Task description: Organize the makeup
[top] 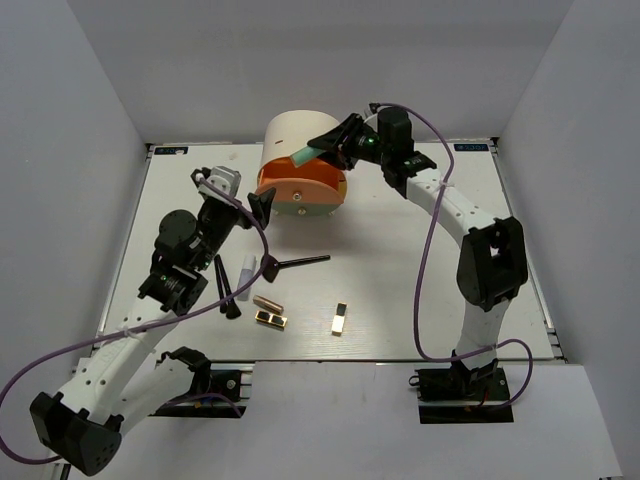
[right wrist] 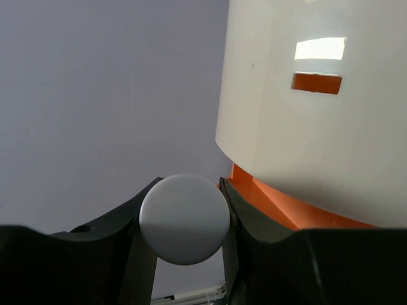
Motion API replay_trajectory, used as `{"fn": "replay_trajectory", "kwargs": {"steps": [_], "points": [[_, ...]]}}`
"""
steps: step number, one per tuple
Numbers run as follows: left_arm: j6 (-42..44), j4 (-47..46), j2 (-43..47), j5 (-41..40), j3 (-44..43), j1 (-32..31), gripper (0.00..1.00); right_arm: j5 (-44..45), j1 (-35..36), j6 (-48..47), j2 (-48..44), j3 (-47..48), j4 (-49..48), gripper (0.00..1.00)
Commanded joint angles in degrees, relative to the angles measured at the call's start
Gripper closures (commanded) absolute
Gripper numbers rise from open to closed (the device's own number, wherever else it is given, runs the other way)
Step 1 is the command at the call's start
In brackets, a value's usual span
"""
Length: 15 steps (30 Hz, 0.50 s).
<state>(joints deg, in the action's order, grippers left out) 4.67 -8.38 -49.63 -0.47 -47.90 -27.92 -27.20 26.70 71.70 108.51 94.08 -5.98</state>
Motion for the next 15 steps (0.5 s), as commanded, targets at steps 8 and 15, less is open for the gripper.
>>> {"fn": "replay_trajectory", "kwargs": {"steps": [8,15], "points": [[-6.0,2.0,4.1,-2.3,2.2,-0.3,0.06,0.7,1.0,6.2,-4.8,1.5,-1.1,1.0],[-7.0,2.7,4.4,-2.5,1.8,-0.3,0.07,1.3,2.0,10.4,-4.5,3.1,-0.9,1.0]]}}
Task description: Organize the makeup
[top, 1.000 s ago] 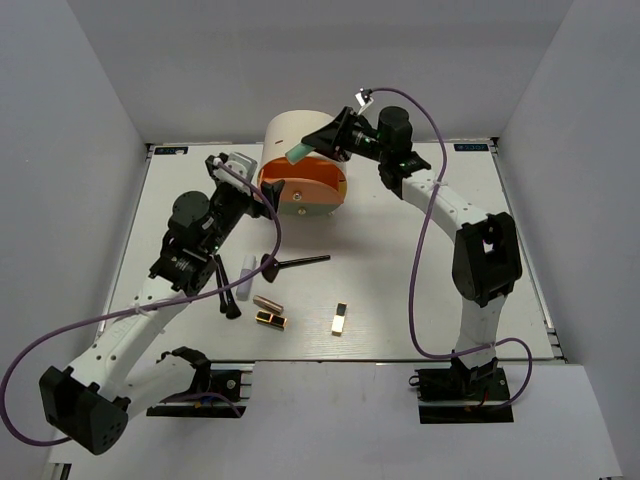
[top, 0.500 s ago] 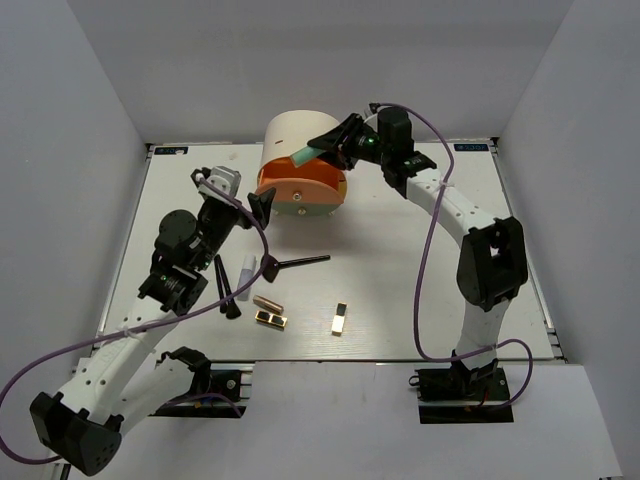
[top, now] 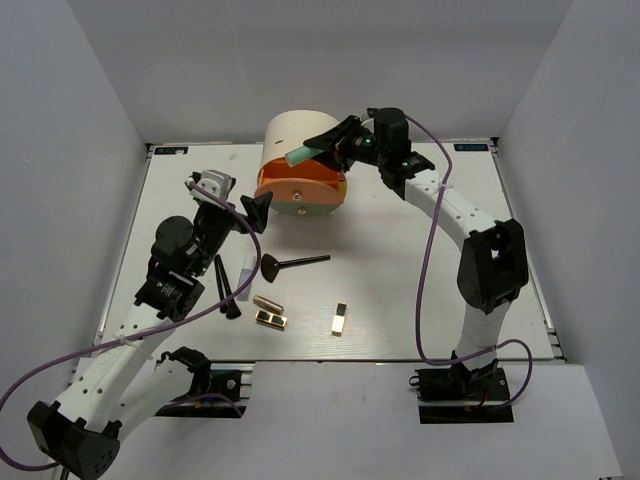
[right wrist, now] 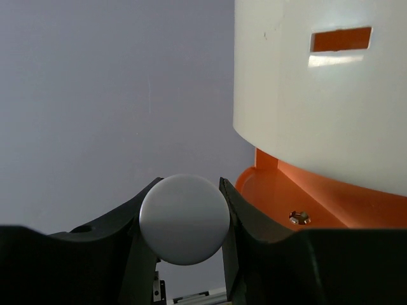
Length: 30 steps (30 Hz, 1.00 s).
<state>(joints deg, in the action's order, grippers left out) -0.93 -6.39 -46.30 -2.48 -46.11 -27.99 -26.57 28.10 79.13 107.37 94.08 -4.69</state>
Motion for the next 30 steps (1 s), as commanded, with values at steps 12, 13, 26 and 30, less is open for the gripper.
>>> {"fn": "replay_trajectory", "kwargs": {"steps": [12,13,26,30], "points": [[-2.3,0.4,1.4,-0.3,0.8,-0.2,0.06,2.0,1.5,3.0,-7.5,-3.3,-6.1,1.0],[-2.4,0.2,1.4,-0.3,0.8,-0.2,0.06,3.4,1.6,3.0,-7.8,-4.0,-7.9,1.0],[-3.1,0.4,2.4,-0.7,1.7,-0.2,0.06,8.8,4.1,-4.0,-8.4,-9.1,-16.3,1.0],[-3.3,0.6,2.7,-0.7,2.0,-0.2,0.06,9.4,4.4,-11.2,-8.0,-12.3,-28.1,1.0]]}}
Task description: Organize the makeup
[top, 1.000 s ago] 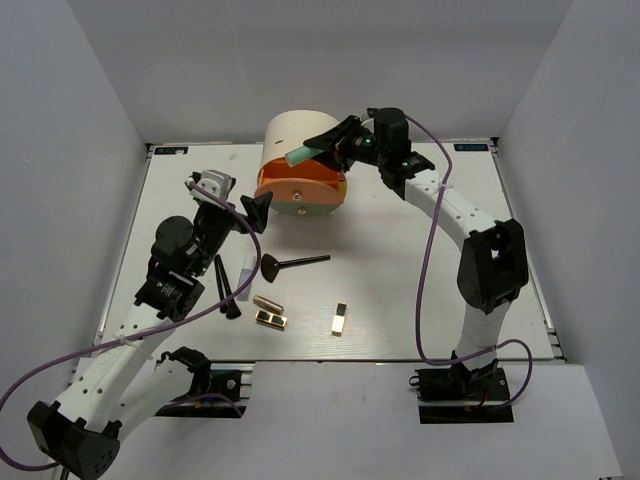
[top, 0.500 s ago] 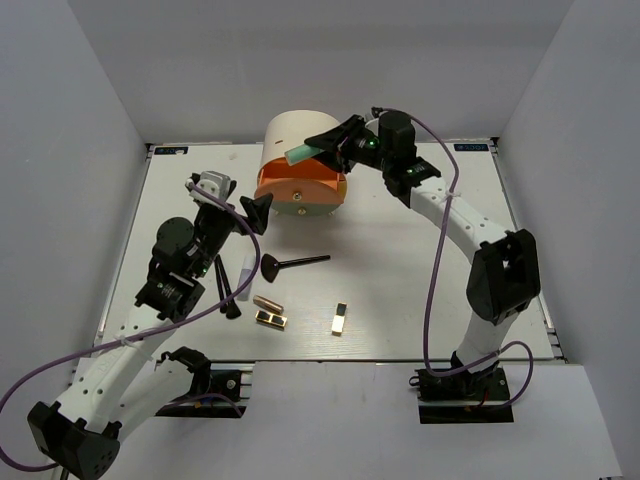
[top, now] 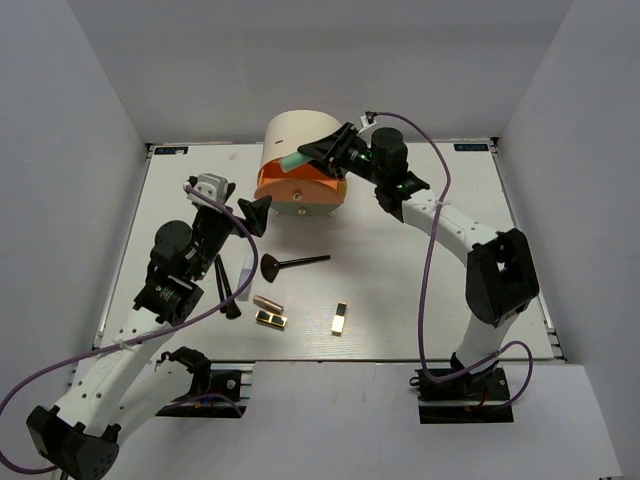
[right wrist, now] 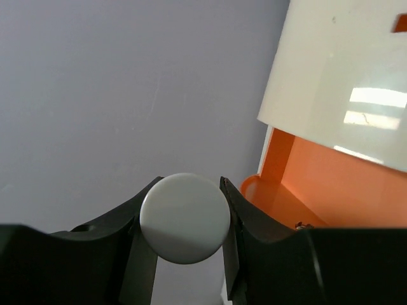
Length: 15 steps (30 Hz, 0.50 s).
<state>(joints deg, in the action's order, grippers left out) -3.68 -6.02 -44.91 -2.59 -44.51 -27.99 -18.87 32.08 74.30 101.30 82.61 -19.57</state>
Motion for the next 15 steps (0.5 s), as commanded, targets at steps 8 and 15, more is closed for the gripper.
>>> {"fn": "replay_trajectory", "kwargs": {"steps": [8,15], "points": [[-0.5,0.7,1.3,-0.7,0.2,-0.2,0.06,-6.3,0.1,-24.4,2.7,-0.9,-31.6,1.0],[-0.9,1.4,2.0,-1.1,0.4,-0.2,0.06,-13.6,0.3,-40.3,5.2,-1.7,-41.4,1.0]]}}
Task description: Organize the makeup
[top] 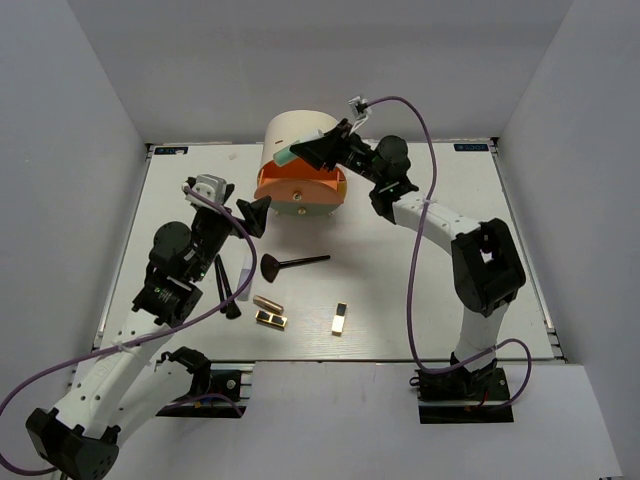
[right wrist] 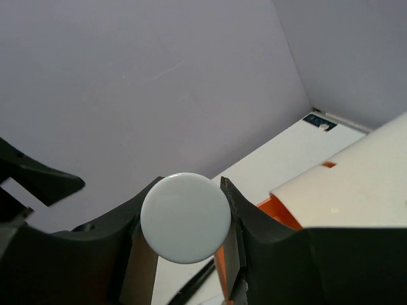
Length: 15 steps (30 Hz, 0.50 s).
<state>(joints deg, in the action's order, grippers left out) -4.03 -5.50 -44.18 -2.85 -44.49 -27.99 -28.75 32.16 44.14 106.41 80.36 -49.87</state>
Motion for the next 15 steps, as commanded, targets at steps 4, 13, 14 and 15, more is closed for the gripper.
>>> {"fn": "replay_trajectory", "kwargs": {"steps": [4,13,14,15], "points": [[-0.7,1.0,1.2,-0.8,0.5,-0.2,0.06,-5.3,0.1,-18.5,1.4,1.0,-13.2,1.0],[-1.0,0.9,0.7,-0.9,0.5,-0.2,0.06,-15.8,-0.4,-27.2,4.9,4.6,-14.8,1.0],[-1.1,0.9,0.7,-0.9,0.5,-0.2,0.06,-18.0,-0.3,-28.2,5.2,4.9,-15.3,1.0],[-1.2,0.9,0.7,-0.8,0.5,-0.2,0.06,-18.8,-0.3,-28.9,5.6,5.1,-15.4,1.0]]}}
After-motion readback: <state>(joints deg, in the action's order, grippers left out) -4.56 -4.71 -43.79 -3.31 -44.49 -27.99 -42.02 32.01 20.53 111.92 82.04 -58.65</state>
